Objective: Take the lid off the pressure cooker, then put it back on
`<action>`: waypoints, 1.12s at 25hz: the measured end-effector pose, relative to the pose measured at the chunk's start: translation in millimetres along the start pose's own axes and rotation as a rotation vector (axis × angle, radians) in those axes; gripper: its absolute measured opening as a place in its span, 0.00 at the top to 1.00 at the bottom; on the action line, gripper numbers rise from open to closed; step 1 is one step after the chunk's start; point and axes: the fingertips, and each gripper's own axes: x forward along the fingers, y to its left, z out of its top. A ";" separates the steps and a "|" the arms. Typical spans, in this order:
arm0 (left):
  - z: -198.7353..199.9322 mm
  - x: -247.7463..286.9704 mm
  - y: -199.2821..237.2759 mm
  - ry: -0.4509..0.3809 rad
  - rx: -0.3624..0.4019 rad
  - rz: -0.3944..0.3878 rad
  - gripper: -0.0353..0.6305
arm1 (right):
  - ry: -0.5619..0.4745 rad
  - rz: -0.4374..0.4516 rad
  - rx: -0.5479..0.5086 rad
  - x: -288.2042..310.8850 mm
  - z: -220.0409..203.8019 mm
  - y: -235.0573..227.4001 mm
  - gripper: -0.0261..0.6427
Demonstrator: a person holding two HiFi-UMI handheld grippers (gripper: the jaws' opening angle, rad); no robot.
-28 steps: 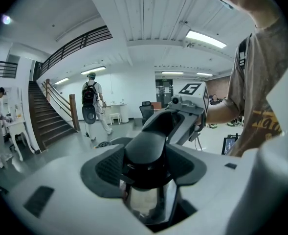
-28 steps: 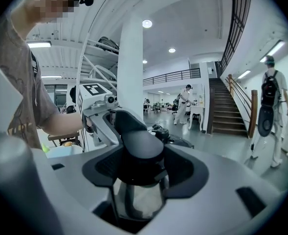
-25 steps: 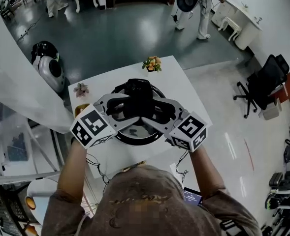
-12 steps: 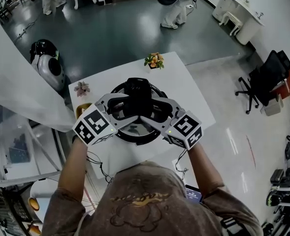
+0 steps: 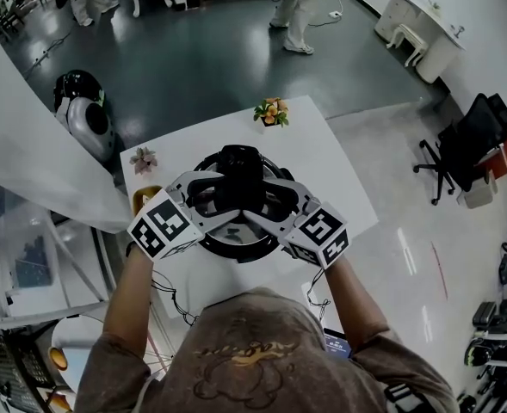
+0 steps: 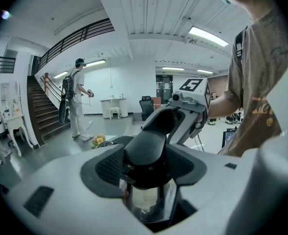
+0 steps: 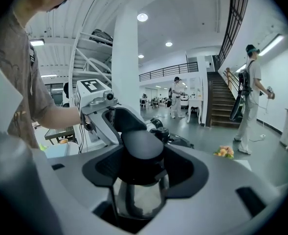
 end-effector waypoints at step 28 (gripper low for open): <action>-4.1 0.9 4.9 -0.078 -0.055 -0.004 0.54 | -0.007 0.040 0.025 4.6 -2.2 -3.0 0.58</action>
